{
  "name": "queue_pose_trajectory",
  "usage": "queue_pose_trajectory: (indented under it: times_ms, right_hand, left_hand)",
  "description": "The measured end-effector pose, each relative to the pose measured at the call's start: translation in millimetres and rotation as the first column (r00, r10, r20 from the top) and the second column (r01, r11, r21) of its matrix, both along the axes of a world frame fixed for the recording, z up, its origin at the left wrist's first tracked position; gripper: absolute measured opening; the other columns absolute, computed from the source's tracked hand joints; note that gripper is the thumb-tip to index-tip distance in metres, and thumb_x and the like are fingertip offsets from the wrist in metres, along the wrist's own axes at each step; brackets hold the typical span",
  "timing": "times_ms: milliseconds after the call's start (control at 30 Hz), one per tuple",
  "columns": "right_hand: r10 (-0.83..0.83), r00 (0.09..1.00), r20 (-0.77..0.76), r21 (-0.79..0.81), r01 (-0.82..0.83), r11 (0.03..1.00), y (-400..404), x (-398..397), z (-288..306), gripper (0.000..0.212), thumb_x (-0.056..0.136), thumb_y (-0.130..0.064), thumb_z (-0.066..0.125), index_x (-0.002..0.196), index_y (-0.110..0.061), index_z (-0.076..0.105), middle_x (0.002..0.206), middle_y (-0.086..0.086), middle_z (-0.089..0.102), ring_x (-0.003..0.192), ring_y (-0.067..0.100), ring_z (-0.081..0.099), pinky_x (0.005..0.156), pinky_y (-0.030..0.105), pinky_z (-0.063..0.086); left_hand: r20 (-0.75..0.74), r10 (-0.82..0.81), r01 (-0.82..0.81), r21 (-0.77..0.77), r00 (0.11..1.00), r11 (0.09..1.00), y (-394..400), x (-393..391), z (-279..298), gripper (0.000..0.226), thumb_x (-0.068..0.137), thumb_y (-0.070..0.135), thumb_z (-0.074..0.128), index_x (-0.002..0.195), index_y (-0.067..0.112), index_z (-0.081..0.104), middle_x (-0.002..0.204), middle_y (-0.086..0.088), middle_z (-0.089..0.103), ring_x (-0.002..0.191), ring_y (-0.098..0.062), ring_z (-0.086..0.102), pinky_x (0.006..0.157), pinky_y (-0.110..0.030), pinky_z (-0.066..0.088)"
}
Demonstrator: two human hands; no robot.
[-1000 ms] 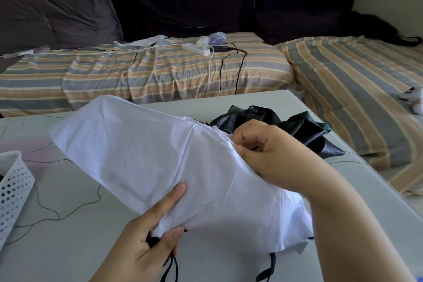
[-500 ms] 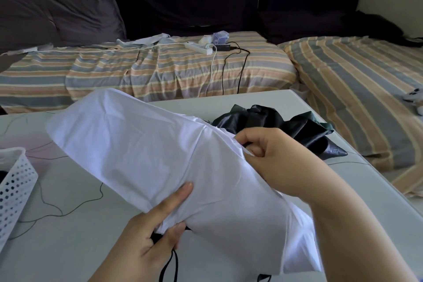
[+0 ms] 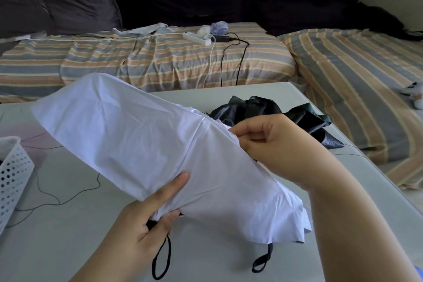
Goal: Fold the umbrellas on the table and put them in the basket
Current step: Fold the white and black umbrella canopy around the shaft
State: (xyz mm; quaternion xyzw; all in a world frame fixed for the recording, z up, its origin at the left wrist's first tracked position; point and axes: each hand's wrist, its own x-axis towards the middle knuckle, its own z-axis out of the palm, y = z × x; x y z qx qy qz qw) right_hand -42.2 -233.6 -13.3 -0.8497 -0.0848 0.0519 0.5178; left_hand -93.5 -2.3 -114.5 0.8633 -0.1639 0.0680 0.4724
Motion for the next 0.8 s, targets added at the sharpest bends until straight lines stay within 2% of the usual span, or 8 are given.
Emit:
queue_pose_trajectory:
  times_ms: [100, 200, 267, 367, 500, 633, 733, 800]
  right_hand:
    - [0.012, 0.997, 0.074, 0.053, -0.016, 0.998, 0.1, -0.8, 2.6, 0.028, 0.083, -0.006, 0.066, 0.075, -0.032, 0.073, 0.072, -0.003, 0.073, 0.064, 0.015, 0.067, 0.074, 0.037, 0.058]
    - [0.043, 0.986, 0.162, 0.081, -0.056, 0.995, 0.2, -1.5, 2.7, 0.033, 0.081, -0.001, 0.063, 0.074, -0.032, 0.070, 0.068, -0.009, 0.068, 0.060, 0.002, 0.060, 0.061, 0.018, 0.050]
    - [0.076, 0.981, 0.179, 0.076, -0.091, 0.993, 0.5, -2.6, 2.8, 0.032, 0.086, 0.000, 0.063, 0.080, -0.030, 0.071, 0.074, -0.012, 0.070, 0.068, 0.001, 0.065, 0.067, 0.017, 0.052]
    - [0.095, 0.984, 0.148, 0.079, -0.107, 0.991, 3.8, -1.7, 2.4, 0.029, 0.090, -0.001, 0.062, 0.089, -0.029, 0.072, 0.086, -0.010, 0.074, 0.081, 0.007, 0.070, 0.078, 0.025, 0.057]
    - [-0.069, 0.990, 0.124, 0.071, 0.060, 0.996, 7.2, 4.1, -1.8, 0.020, 0.087, -0.006, 0.065, 0.079, -0.025, 0.068, 0.072, -0.007, 0.072, 0.061, 0.005, 0.063, 0.062, 0.017, 0.050]
    - [-0.087, 0.989, 0.122, 0.079, 0.078, 0.994, 7.2, 1.0, 0.5, 0.021, 0.086, -0.011, 0.067, 0.069, -0.024, 0.068, 0.061, -0.003, 0.068, 0.051, 0.006, 0.054, 0.053, 0.018, 0.045]
    - [-0.018, 0.989, 0.146, 0.050, 0.011, 0.999, 6.8, -1.3, 3.3, 0.027, 0.093, -0.034, 0.058, 0.079, -0.017, 0.073, 0.053, -0.001, 0.057, 0.046, 0.009, 0.046, 0.051, 0.020, 0.042]
    - [0.049, 0.988, 0.143, 0.025, -0.053, 0.998, 6.4, -1.7, 3.8, 0.050, 0.089, -0.058, 0.049, 0.090, -0.013, 0.072, 0.064, 0.010, 0.063, 0.057, 0.025, 0.055, 0.059, 0.036, 0.048]
  left_hand:
    - [-0.010, -0.009, 0.009, 0.006, 1.000, 1.000, -1.7, 0.4, 2.8, 0.051, 0.070, 0.049, 0.052, 0.114, 0.075, 0.043, 0.086, 0.038, 0.059, 0.073, 0.006, 0.044, 0.067, 0.006, 0.033]
    - [0.014, -0.032, 0.032, -0.014, 0.999, 0.999, -5.6, -0.1, 6.5, 0.062, 0.073, 0.030, 0.061, 0.108, 0.078, 0.043, 0.095, 0.050, 0.055, 0.071, 0.022, 0.050, 0.068, 0.007, 0.033]
    - [0.037, -0.044, 0.044, 0.000, 0.998, 0.999, -5.8, -0.8, 5.6, 0.073, 0.074, 0.015, 0.065, 0.104, 0.079, 0.044, 0.095, 0.050, 0.056, 0.071, 0.023, 0.053, 0.069, 0.006, 0.034]
    - [0.035, -0.032, 0.031, 0.025, 0.999, 0.999, -5.3, -3.1, 4.8, 0.087, 0.080, -0.002, 0.071, 0.102, 0.079, 0.044, 0.069, 0.035, 0.063, 0.046, 0.011, 0.049, 0.062, 0.002, 0.039]
    - [0.070, -0.036, 0.037, -0.005, 0.997, 0.999, -4.6, -4.3, 0.5, 0.054, 0.075, 0.043, 0.057, 0.117, 0.073, 0.042, 0.056, 0.010, 0.060, 0.046, 0.006, 0.047, 0.060, -0.004, 0.044]
    - [-0.009, -0.062, 0.062, -0.016, 0.998, 0.998, -6.1, -3.2, -0.9, 0.054, 0.072, 0.051, 0.050, 0.118, 0.076, 0.036, 0.056, 0.006, 0.059, 0.048, 0.000, 0.044, 0.059, -0.008, 0.045]
    - [-0.005, -0.081, 0.081, 0.022, 0.997, 0.996, -5.2, -1.8, -0.8, 0.065, 0.084, 0.031, 0.062, 0.115, 0.079, 0.032, 0.057, 0.007, 0.058, 0.048, 0.004, 0.047, 0.060, -0.005, 0.042]
    - [0.005, -0.062, 0.062, 0.061, 0.998, 0.996, -4.2, -2.0, -0.7, 0.072, 0.087, 0.023, 0.061, 0.114, 0.081, 0.029, 0.058, 0.002, 0.055, 0.049, 0.003, 0.048, 0.060, -0.004, 0.041]
